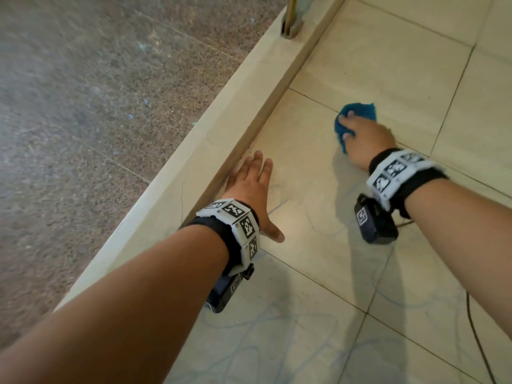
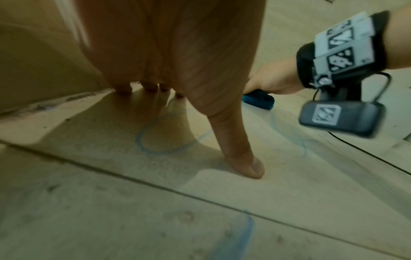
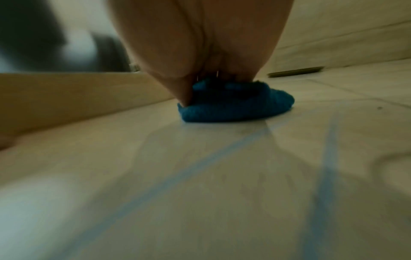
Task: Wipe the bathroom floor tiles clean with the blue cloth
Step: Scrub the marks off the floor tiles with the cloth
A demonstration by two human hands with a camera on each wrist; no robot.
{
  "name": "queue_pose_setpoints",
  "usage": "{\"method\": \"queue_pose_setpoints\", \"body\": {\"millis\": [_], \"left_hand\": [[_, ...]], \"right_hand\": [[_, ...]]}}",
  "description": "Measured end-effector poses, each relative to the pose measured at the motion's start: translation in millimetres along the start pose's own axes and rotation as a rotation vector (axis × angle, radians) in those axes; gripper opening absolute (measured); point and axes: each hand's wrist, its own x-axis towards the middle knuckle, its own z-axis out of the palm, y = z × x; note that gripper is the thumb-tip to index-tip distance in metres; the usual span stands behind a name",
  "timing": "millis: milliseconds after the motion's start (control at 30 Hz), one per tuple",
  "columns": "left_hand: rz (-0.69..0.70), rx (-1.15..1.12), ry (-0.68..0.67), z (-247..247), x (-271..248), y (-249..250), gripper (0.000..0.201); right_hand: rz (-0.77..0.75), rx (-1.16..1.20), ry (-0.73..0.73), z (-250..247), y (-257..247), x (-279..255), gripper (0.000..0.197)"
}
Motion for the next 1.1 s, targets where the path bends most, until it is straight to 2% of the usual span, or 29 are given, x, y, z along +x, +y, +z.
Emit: {"method": "queue_pose_setpoints", "body": {"millis": [100, 167, 200, 267, 333, 367, 500, 567, 667, 700, 833, 867, 900, 1000, 1033, 1100], "left_hand": [[-0.007, 0.022, -0.004, 0, 0, 1, 0.151], [-0.005, 0.033, 0.002, 0, 2, 0, 0.152], [-0.003, 0.032, 0.005, 0, 2, -1, 0.152], [-0.005, 0.027, 0.006, 1, 3, -2, 0.153], [-0.009, 0.033, -0.001, 1, 3, -2, 0.154], [-0.012, 0.039, -0.002, 0, 3, -1, 0.154], [-0.026, 0.050, 0.008, -2, 1, 2, 0.154], [-0.036, 0.054, -0.004, -4, 0, 4, 0.154], [-0.055, 0.069, -0.032, -8, -3, 11, 0.152], [-0.063, 0.066, -0.035, -10, -4, 16, 0.151], [-0.005, 0.095, -0.001, -14, 1, 37, 0.153], [0.023, 0.136, 0.000, -13, 5, 42, 0.153], [0.052, 0.174, -0.008, -12, 8, 47, 0.153], [0.108, 0.213, -0.059, -7, 16, 53, 0.154], [0.108, 0.210, -0.068, -6, 18, 54, 0.155], [0.099, 0.227, -0.069, -6, 20, 54, 0.156]], "right_hand": [[-0.248, -0.034, -0.038, 29, -13, -30, 0.047], [-0.323, -0.041, -0.084, 25, -8, -29, 0.047], [-0.291, -0.041, -0.086, 18, -3, -22, 0.046], [-0.124, -0.016, -0.033, 2, 9, -9, 0.046], [-0.039, -0.017, 0.005, 6, 11, -11, 0.047], [-0.069, -0.036, 0.005, 14, 5, -18, 0.048], [-0.403, -0.120, -0.118, 36, -13, -47, 0.050], [-0.339, -0.059, -0.120, 21, 1, -34, 0.049], [-0.043, 0.022, 0.004, 8, 28, -24, 0.048], [-0.036, 0.017, 0.009, 13, 25, -31, 0.049], [-0.374, -0.086, -0.054, 37, 3, -59, 0.052], [-0.383, -0.086, -0.072, 31, 8, -55, 0.051], [-0.325, -0.078, -0.077, 22, 17, -45, 0.050], [0.029, 0.011, 0.012, -6, 47, -21, 0.053], [0.068, 0.016, 0.016, -6, 49, -22, 0.051], [-0.031, -0.025, -0.008, 8, 33, -34, 0.049]]}}
